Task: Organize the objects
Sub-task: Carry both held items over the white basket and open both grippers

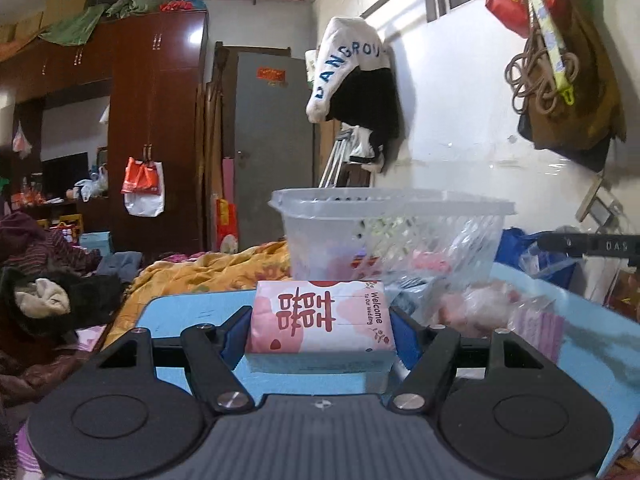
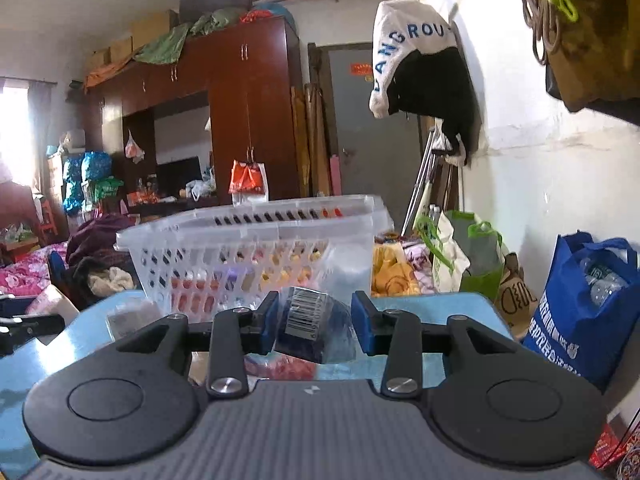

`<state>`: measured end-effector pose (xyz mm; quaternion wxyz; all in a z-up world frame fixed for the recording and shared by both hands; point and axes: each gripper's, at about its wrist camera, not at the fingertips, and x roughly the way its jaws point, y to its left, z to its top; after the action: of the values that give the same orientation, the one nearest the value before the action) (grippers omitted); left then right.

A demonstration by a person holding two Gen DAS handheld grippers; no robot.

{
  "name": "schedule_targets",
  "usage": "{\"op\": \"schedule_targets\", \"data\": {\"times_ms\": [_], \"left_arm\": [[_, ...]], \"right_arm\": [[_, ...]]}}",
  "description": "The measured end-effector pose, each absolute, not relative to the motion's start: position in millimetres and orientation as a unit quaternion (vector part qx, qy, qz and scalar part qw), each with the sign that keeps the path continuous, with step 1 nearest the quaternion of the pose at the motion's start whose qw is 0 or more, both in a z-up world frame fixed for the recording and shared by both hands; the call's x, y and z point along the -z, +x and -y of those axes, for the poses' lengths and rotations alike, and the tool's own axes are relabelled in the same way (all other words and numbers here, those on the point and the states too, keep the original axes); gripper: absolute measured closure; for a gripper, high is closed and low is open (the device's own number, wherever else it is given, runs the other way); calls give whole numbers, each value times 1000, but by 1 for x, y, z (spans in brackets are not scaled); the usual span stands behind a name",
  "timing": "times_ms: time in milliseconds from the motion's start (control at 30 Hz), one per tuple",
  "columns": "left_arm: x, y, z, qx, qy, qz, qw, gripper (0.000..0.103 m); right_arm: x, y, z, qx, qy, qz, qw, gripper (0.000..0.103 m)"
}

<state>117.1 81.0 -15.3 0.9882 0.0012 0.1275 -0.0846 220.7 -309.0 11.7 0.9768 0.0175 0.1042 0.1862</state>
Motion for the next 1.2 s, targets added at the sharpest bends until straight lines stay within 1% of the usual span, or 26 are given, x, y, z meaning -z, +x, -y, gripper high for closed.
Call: {"op": "schedule_targets", "data": {"times_ms": [133, 233, 367, 433, 533, 600, 700, 833, 867, 900, 933, 967, 1000, 1067, 1167, 1200], "left_arm": [[-3, 116, -73, 105, -6, -102, 989, 29], [-31, 124, -67, 144, -26, -84, 986, 29], [-71, 154, -46, 153, -26, -85, 984, 29], [-86, 177, -38, 137, -37, -106, 984, 29], [-100, 205, -29, 128, -64, -131, 981, 29], [-102, 221, -17, 107, -52, -141, 983, 29], [-92, 246, -12, 92, -46, -174, 979, 29], [-78, 267, -16, 88, -53, -202, 974, 29], [-75, 268, -18, 88, -54, -208, 973, 28], [-72, 270, -18, 81, -49, -211, 973, 27], [-71, 270, -18, 70, -40, -211, 974, 20], [-69, 270, -16, 60, -30, -209, 976, 16], [-69, 269, -15, 54, -21, -204, 977, 16], [-70, 259, -15, 53, -11, -194, 980, 16], [-67, 226, -18, 53, -8, -168, 984, 16], [-62, 209, -18, 58, -9, -157, 986, 16]], "right_arm": [[-41, 210, 313, -178, 15, -69, 982, 61], [-70, 214, 310, -176, 6, -46, 983, 61], [-103, 242, 297, -207, 3, -35, 978, 61], [-112, 260, 288, -217, 2, -30, 976, 61], [-116, 292, 276, -229, 6, -52, 972, 61], [-112, 313, 269, -232, 10, -75, 970, 61], [-101, 339, 266, -231, 24, -100, 968, 61], [-86, 346, 271, -248, 41, -120, 960, 60], [-82, 344, 273, -253, 48, -122, 958, 58], [-80, 344, 275, -257, 54, -124, 957, 50], [-77, 343, 277, -260, 59, -129, 955, 40], [-76, 340, 280, -260, 60, -128, 955, 20], [-74, 335, 282, -254, 57, -120, 958, 8], [-70, 322, 289, -244, 54, -111, 962, 8], [-57, 301, 300, -251, 51, -125, 958, 8], [-49, 290, 304, -249, 45, -131, 959, 6]]}}
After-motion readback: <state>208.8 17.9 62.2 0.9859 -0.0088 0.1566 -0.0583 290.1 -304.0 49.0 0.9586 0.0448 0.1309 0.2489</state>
